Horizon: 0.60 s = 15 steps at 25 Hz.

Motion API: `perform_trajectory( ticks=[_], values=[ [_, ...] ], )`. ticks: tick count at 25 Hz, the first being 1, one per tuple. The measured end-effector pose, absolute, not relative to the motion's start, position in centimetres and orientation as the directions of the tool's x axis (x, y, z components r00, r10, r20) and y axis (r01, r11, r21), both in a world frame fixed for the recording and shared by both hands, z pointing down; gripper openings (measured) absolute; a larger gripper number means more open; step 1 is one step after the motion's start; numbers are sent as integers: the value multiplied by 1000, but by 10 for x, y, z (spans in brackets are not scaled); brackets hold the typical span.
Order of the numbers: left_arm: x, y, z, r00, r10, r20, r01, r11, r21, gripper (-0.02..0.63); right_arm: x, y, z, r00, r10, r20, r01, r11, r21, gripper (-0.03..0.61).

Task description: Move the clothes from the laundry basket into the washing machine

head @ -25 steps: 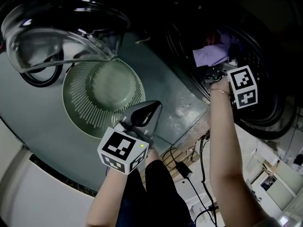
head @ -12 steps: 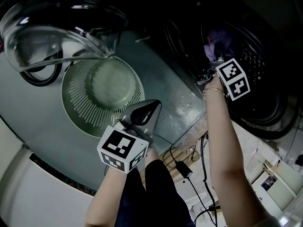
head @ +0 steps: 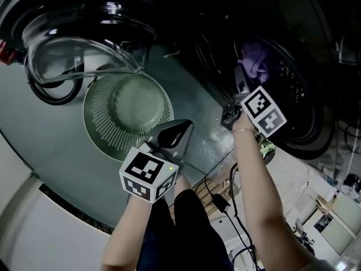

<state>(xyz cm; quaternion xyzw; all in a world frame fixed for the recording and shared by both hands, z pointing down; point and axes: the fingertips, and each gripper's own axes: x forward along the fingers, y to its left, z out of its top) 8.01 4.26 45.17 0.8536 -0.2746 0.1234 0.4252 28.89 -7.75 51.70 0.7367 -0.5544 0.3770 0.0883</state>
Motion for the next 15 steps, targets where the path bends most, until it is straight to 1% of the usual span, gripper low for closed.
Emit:
perform_trajectory(
  ticks=[3, 8, 15],
  values=[
    [73, 40, 426, 811, -370, 453, -585, -492, 645, 6, 258, -55, 485, 45, -754, 656, -908, -305, -288, 425],
    [50, 24, 372, 779, -419, 466, -627, -506, 593, 6, 213, -41, 422, -67, -782, 620, -906, -213, -366, 387],
    [32, 21, 275, 749, -448, 488, -661, -546, 514, 6, 157, -10, 313, -233, -771, 593, -885, -85, -457, 333]
  ],
)
